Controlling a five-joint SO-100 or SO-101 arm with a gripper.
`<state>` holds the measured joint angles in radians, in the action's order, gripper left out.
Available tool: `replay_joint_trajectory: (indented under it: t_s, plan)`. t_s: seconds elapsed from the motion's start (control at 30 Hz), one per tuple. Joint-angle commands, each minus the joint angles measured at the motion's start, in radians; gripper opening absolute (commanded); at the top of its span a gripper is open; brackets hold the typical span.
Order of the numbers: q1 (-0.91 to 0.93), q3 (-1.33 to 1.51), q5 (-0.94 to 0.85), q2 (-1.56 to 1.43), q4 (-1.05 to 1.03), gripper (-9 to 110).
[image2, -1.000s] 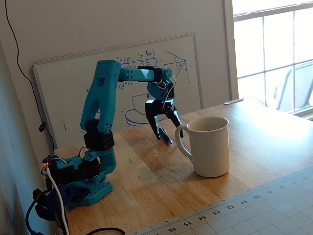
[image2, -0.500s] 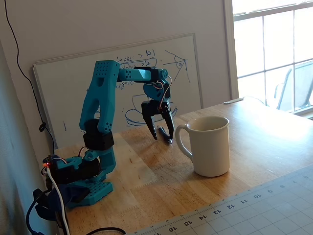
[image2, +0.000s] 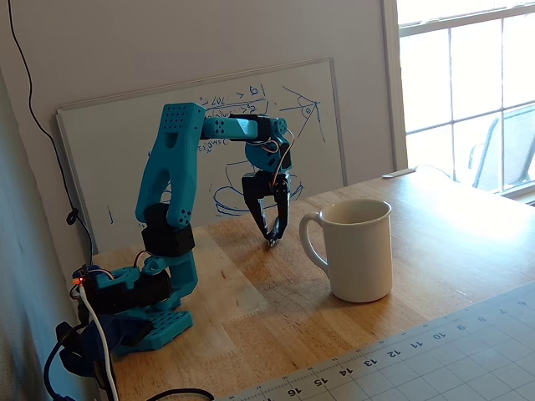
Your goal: Grasp a pen and put it in a mug.
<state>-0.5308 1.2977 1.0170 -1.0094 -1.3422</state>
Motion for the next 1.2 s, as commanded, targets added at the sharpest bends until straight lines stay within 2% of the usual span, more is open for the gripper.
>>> replay_joint_trajectory:
  t_s: [0.0, 0.5, 0.6, 0.77, 0.93, 1.03, 1.17]
  plan:
    - [-0.011, -0.078, 0.014, -0.041, -0.011, 0]
    - [-0.014, 0.012, 0.015, -0.261, 0.038, 0]
    - [-0.005, 0.155, 0.015, -0.368, 0.213, 0]
    - [0.009, 0.436, 0.015, -0.609, 0.638, 0]
    - [0.091, 0.698, 0.0, -0.844, 0.963, 0]
    - [0.16, 0.822, -0.011, -0.976, 1.069, 0]
    - [0.255, 0.934, -0.097, -1.146, 1.086, 0]
